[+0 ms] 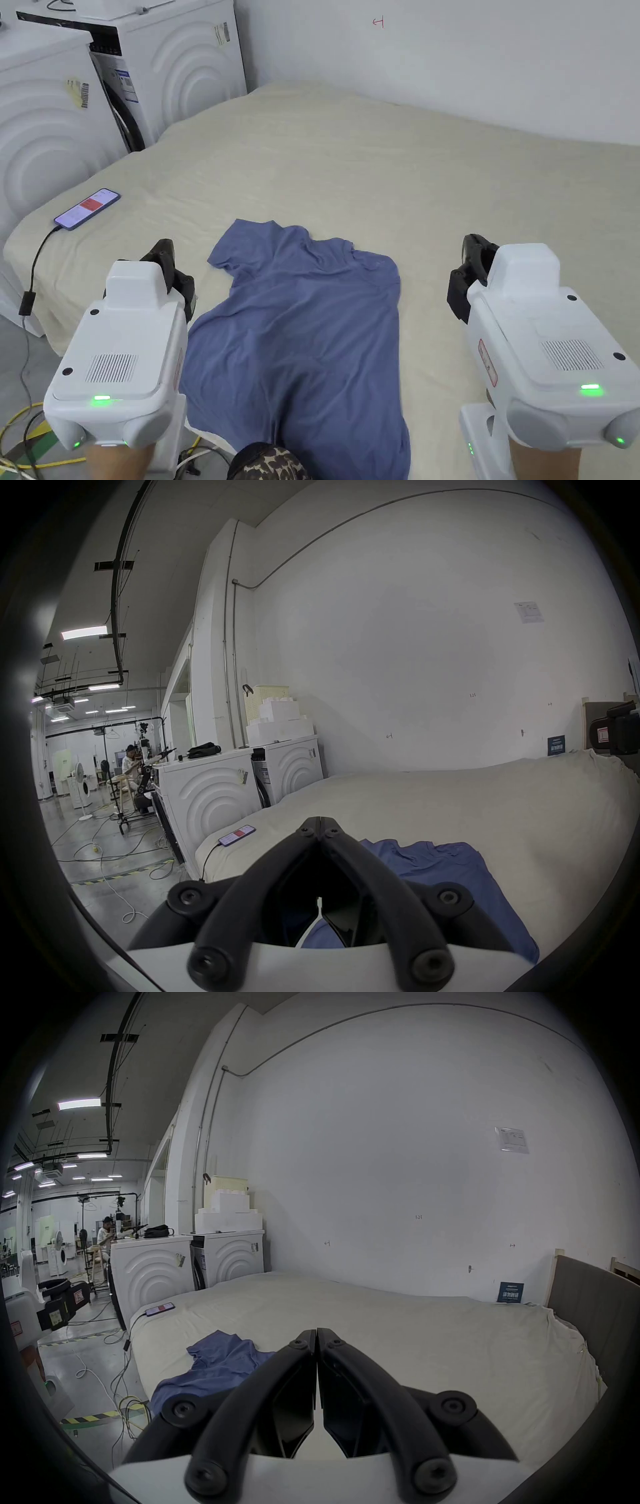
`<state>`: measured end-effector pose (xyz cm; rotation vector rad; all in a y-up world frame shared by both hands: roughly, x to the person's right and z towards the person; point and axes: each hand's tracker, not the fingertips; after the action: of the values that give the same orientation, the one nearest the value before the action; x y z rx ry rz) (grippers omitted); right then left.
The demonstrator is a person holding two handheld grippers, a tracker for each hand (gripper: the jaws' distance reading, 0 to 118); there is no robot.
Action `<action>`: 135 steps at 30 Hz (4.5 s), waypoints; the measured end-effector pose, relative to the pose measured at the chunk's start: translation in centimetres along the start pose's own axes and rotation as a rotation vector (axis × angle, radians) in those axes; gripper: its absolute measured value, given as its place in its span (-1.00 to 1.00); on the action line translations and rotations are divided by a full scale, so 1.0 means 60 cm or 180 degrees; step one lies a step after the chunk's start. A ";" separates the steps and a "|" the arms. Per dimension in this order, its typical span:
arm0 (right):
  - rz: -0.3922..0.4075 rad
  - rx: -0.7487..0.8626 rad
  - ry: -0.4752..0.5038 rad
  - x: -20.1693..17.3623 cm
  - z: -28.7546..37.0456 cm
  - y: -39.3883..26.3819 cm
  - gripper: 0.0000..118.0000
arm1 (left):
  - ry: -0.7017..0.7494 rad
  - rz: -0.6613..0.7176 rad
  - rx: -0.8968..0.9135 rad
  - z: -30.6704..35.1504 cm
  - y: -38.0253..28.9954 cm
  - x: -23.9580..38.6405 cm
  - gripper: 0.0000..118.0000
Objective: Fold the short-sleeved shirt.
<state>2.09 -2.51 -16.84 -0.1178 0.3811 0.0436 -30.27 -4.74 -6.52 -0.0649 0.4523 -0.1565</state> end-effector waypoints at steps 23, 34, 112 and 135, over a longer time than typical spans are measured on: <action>0.0073 -0.0288 -0.0362 0.091 -0.036 -0.041 -1.00 | -0.0970 0.0605 -0.2193 -0.308 -0.101 0.121 -0.28; 0.0085 -0.0610 -0.0548 0.136 -0.053 -0.092 -1.00 | -0.0913 0.0256 -0.3117 -0.411 -0.221 0.194 0.86; -0.0233 -0.0311 -0.1980 0.401 0.329 -0.070 -1.00 | -0.4306 -0.0044 -0.2628 -0.035 0.057 0.779 -1.00; -0.0305 -0.0404 -0.1842 0.379 0.326 -0.081 -0.99 | -0.3251 0.0287 -0.2087 -0.008 0.041 0.678 0.85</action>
<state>30.71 -4.48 -6.81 -0.2407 -0.2062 0.0059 5.94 -9.02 -24.68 -0.7314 -0.5319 0.1284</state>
